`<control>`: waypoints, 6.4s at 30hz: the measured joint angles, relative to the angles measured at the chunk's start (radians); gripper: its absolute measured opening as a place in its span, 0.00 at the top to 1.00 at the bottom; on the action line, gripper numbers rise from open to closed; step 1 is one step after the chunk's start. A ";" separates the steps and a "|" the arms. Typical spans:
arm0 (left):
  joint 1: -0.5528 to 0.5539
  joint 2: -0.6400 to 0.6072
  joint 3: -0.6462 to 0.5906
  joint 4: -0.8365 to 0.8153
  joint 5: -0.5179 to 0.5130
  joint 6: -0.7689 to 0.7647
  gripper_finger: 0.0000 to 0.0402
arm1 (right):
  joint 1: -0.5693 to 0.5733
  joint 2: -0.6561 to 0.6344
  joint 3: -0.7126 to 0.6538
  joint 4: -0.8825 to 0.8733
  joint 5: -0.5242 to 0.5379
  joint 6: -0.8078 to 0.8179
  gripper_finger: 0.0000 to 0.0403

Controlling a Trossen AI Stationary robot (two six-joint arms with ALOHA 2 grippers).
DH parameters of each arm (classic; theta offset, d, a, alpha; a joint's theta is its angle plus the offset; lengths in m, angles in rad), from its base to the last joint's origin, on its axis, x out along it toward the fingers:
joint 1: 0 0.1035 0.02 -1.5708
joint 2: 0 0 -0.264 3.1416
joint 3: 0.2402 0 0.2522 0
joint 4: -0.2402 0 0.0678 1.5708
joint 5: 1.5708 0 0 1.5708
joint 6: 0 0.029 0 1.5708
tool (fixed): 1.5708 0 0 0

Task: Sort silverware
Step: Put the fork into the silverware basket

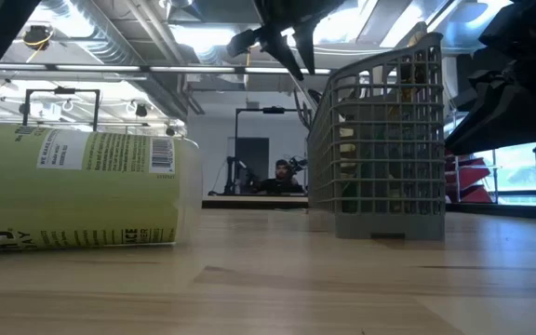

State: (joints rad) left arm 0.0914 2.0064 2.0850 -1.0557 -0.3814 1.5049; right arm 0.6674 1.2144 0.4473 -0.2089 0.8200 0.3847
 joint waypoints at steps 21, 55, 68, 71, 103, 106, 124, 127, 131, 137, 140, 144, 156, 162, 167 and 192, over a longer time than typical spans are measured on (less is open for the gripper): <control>0.338 -0.307 -0.002 -0.204 0.127 -0.794 0.79 | 0.000 0.000 0.000 0.003 -0.027 0.002 0.81; -0.154 -1.238 -1.707 0.431 0.286 -2.474 0.79 | 0.000 0.000 0.000 0.068 -0.063 0.030 0.81; -0.452 -1.210 -1.708 0.197 -0.008 -2.817 0.92 | 0.000 0.000 0.000 0.110 -0.074 0.060 0.81; -0.484 -1.203 -1.708 0.196 -0.017 -2.838 0.92 | 0.000 0.000 0.000 0.111 -0.074 0.063 0.81; -0.491 -1.034 -1.623 0.170 0.023 -2.855 0.92 | 0.000 0.000 0.000 0.112 -0.080 0.090 0.81; -0.491 -1.035 -1.619 0.167 0.023 -2.858 0.92 | 0.000 0.000 0.000 0.112 -0.080 0.090 0.81; -0.550 -0.940 -1.619 0.156 0.075 -2.997 0.92 | 0.000 0.001 0.000 0.108 -0.115 0.108 0.81; -0.550 -0.919 -1.619 0.156 0.085 -3.004 0.92 | 0.000 0.001 0.000 0.108 -0.116 0.108 0.81; -0.550 -0.916 -1.619 0.155 0.087 -3.010 0.92 | 0.000 0.001 0.000 0.108 -0.116 0.109 0.81; -0.550 -0.916 -1.619 0.156 0.087 -3.089 0.92 | 0.000 0.001 0.000 0.108 -0.117 0.108 0.81; -0.550 -0.916 -1.619 0.158 0.082 -3.105 0.92 | 0.000 0.001 0.000 0.108 -0.117 0.108 0.81; -0.550 -0.917 -1.619 0.159 0.067 -3.078 0.92 | 0.000 0.001 0.000 0.108 -0.117 0.108 0.81; -0.549 -0.917 -1.619 0.158 0.013 -3.103 0.92 | 0.000 0.001 0.000 0.107 -0.126 0.108 0.81; -0.549 -0.917 -1.619 0.157 0.032 -3.095 0.92 | 0.000 0.001 0.000 0.107 -0.134 0.108 0.81; -0.549 -0.917 -1.620 0.158 0.024 -3.100 0.92 | 0.000 0.001 0.000 0.107 -0.134 0.108 0.81; -0.607 -0.879 -1.620 0.163 -0.009 -3.251 0.64 | 0.000 0.001 0.000 0.106 -0.143 0.111 0.81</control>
State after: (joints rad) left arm -0.5153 1.1271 0.4652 -0.8928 -0.3908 -1.7459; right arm 0.6678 1.2152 0.4473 -0.1024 0.6765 0.4961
